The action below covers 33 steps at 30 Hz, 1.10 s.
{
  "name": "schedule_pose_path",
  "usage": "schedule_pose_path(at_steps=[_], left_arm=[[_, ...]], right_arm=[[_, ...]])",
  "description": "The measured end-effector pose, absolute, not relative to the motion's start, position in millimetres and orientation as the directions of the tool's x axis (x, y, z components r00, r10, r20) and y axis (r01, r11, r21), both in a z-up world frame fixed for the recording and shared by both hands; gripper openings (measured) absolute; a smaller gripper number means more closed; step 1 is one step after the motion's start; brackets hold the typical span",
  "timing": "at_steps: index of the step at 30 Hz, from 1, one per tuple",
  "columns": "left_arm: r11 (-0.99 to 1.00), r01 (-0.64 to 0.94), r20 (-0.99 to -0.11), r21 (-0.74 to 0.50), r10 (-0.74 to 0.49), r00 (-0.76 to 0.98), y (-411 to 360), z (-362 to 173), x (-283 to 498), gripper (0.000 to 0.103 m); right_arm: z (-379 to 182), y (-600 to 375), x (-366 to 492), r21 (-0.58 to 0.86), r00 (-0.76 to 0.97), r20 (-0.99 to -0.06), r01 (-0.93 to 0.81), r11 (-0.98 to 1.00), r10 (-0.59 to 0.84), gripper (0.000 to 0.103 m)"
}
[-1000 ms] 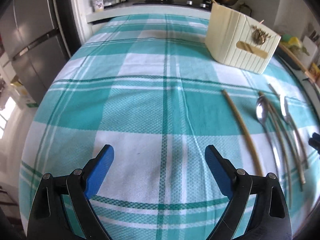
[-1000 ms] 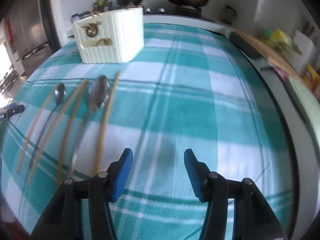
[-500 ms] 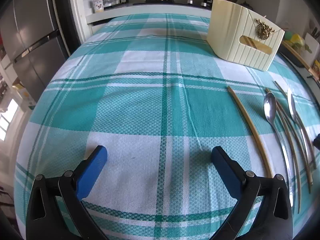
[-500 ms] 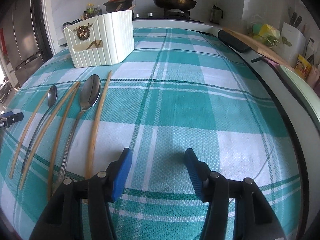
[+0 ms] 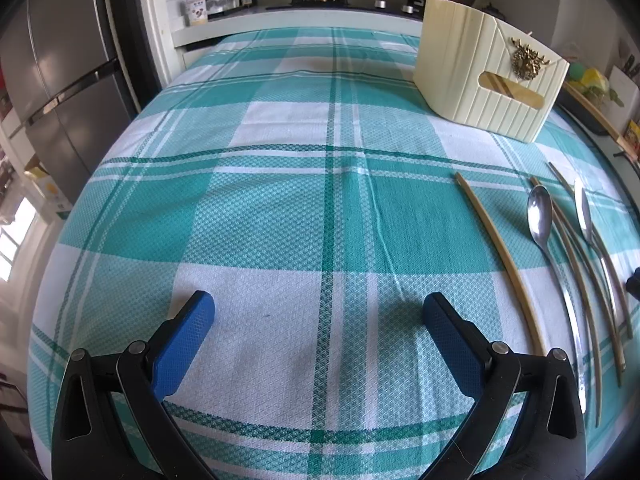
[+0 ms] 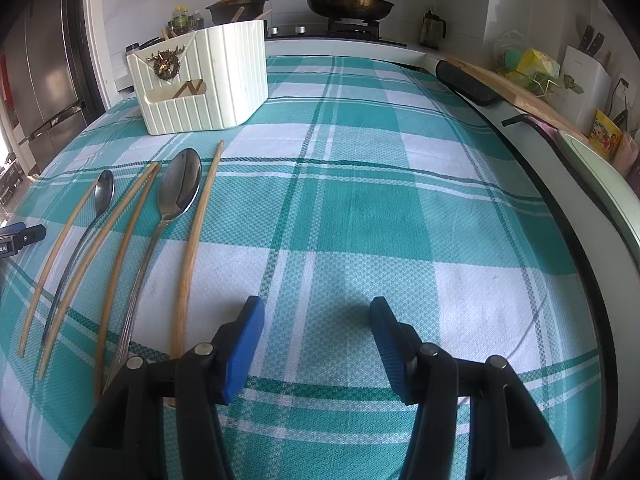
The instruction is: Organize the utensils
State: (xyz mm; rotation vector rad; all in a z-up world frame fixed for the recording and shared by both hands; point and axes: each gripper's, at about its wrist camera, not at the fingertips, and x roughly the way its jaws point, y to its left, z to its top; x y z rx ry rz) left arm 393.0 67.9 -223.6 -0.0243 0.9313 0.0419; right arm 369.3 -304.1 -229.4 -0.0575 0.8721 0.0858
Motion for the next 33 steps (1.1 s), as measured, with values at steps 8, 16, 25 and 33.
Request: schedule_pose_path(at_steps=[8, 16, 25, 33], left_arm=[[0.999, -0.047, -0.802, -0.004, 0.025, 0.596, 68, -224, 393, 0.103], [0.999, -0.047, -0.802, -0.005, 0.024, 0.596, 68, -224, 393, 0.103], [0.989, -0.053, -0.749, -0.139, -0.070, 0.659, 70, -203, 379, 0.101], [0.990, 0.070, -0.750, -0.126, -0.142, 0.646, 9, -191, 379, 0.102]], right_arm=[[-230, -304, 370, -0.013, 0.640, -0.767, -0.098, 0.995, 0.053, 0.056], [-221, -306, 368, 0.063, 0.649, -0.751, -0.112, 0.992, 0.121, 0.056], [-210, -244, 386, 0.058, 0.601, -0.764, -0.298, 0.953, 0.234, 0.053], [-225, -237, 401, -0.016, 0.578, -0.805, -0.248, 0.969, 0.135, 0.011]])
